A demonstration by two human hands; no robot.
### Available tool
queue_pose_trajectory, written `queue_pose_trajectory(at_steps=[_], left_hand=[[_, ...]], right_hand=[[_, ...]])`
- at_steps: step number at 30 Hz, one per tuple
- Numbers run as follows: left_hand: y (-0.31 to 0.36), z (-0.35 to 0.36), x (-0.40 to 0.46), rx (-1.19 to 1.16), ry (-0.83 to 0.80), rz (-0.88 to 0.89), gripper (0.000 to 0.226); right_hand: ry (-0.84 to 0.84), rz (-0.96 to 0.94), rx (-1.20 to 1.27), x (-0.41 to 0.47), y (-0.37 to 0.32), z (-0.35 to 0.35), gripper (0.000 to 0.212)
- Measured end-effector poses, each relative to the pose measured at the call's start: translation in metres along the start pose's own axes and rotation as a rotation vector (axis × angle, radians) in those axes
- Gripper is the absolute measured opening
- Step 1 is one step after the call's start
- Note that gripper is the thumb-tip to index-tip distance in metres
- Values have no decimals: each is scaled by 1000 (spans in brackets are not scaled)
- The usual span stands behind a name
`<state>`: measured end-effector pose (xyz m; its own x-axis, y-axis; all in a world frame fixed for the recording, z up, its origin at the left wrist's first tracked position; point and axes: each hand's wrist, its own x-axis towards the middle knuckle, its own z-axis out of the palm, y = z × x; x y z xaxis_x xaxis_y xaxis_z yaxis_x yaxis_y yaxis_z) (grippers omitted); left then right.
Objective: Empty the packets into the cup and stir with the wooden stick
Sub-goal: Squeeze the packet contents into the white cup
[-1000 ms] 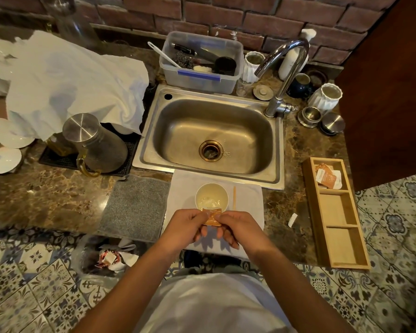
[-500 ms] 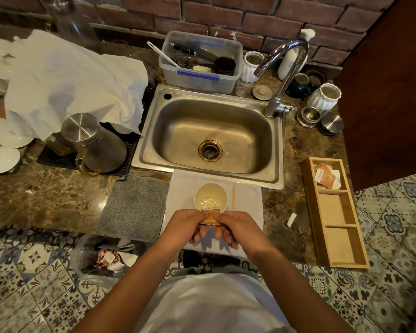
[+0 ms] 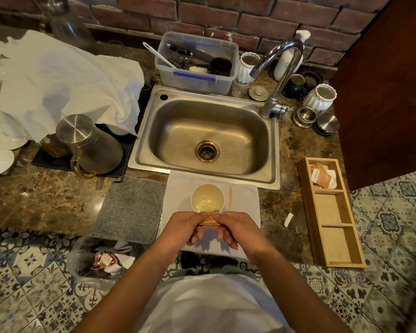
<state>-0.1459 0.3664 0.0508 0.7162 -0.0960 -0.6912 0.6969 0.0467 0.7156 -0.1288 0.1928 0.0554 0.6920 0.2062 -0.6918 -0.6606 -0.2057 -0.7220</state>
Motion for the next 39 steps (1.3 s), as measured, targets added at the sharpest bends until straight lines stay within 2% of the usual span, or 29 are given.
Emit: queue_pose_trajectory(at_steps=[16,39], left_hand=[[-1,3,0,-43,4,-19,42],[-3,1,6,-112,-4,-53,32]], right_hand=[[22,2,-17,-1,-1,-4,33],[24,-23,-30,-2,-8,-5,36]])
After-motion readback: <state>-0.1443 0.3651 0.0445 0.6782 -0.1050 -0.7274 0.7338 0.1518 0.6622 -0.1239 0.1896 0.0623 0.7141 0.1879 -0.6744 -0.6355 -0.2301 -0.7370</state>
